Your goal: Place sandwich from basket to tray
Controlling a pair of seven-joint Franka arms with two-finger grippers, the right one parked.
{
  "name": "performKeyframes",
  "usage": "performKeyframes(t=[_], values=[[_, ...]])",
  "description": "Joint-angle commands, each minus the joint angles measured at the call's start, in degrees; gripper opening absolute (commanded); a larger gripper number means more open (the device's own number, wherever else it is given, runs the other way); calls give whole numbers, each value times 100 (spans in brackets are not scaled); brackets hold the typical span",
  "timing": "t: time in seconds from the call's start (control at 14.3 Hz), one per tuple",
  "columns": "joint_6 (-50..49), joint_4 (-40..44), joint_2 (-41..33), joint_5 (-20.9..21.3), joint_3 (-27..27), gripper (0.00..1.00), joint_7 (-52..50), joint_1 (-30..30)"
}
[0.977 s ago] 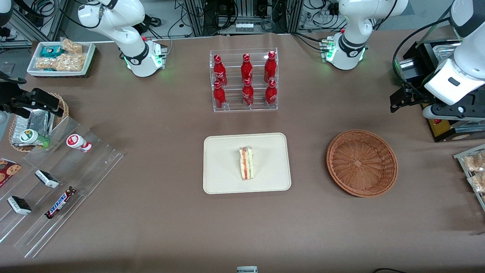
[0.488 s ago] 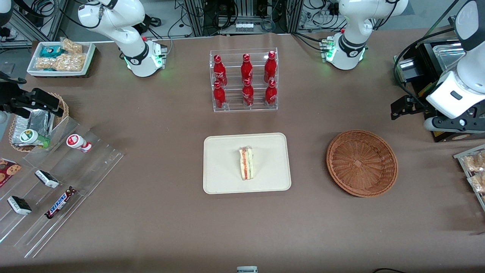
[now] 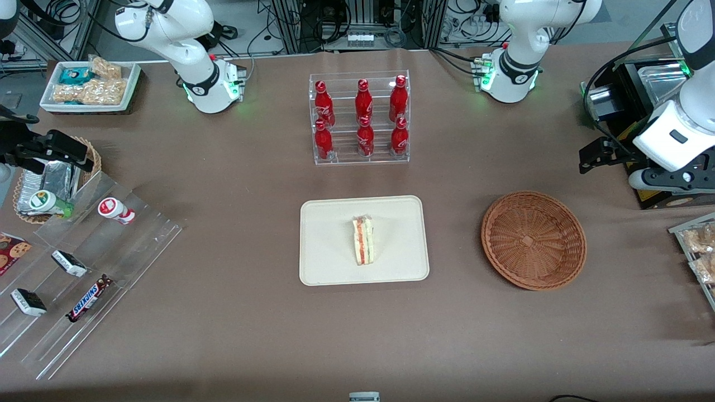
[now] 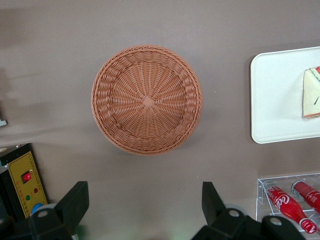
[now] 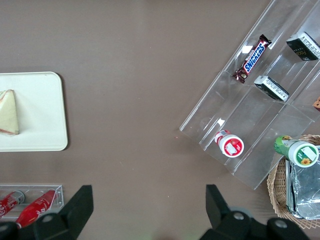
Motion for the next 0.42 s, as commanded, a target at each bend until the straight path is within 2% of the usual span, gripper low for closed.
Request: performKeyframes(t=[0.0, 0.35], values=[[-134, -31, -22, -3, -27, 100, 92, -4], [-117, -41, -22, 15, -10, 100, 92, 23]])
